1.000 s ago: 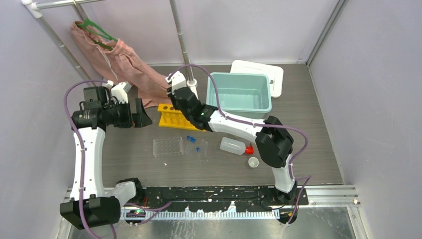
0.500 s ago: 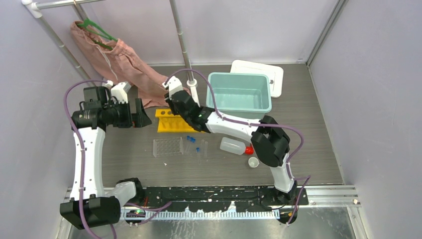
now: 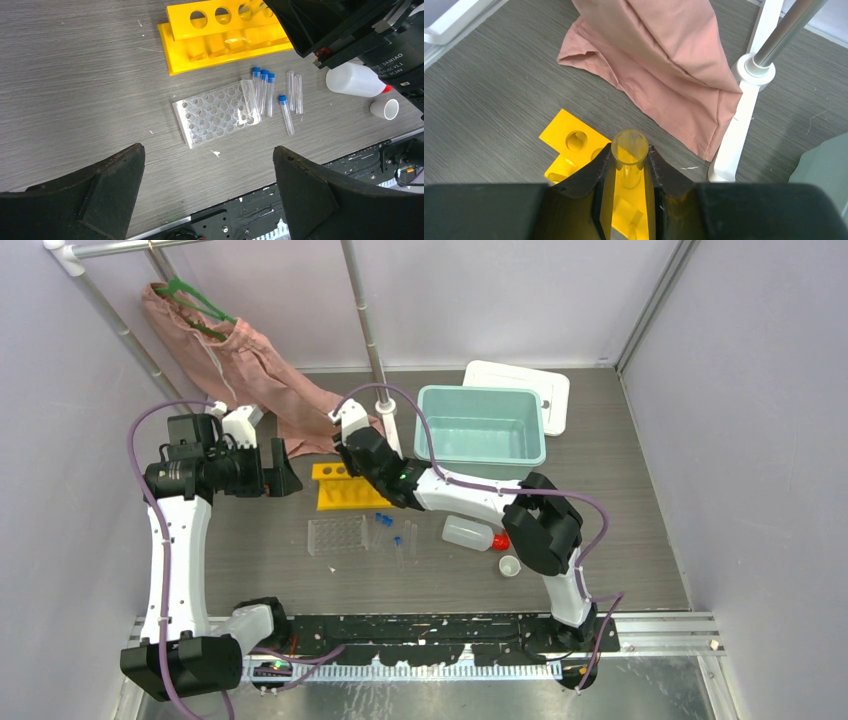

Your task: Organize the chemistry lab equipment

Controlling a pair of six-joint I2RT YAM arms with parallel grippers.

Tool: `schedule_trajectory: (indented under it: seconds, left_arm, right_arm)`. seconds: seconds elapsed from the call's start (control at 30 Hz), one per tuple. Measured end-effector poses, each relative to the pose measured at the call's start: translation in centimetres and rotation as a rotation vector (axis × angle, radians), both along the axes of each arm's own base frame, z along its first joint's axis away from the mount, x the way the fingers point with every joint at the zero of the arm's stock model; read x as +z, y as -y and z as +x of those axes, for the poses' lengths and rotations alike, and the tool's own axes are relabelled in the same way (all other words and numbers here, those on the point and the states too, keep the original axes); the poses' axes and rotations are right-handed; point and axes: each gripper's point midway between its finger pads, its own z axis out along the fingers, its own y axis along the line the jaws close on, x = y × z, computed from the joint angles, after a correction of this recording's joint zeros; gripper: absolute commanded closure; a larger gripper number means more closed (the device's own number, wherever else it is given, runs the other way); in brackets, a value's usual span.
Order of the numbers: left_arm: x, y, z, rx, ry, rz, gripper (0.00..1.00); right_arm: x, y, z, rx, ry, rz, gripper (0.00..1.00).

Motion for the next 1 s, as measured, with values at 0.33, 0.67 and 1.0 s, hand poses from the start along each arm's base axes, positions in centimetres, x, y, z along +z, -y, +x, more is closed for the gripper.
schedule_trajectory:
  seconds: [0.33,0.67,1.0]
  left_arm:
    - [-0.1,-0.2,0.0,-0.005,0.004,0.015,0.0]
    - [-0.2,-0.5,0.0,0.001,0.003,0.031,0.0]
    - [0.2,-0.5,-0.1,-0.013,0.018,0.044,0.0]
  right_arm:
    - [-0.9,0.0,-0.5,0.009,-0.008,-0.012,0.66]
    - [-1.2,0.1,-0.8,0.005,-0.014,-0.011,0.48]
    - [8.0,3.8,-2.8,-0.076,-0.044,0.127,0.44]
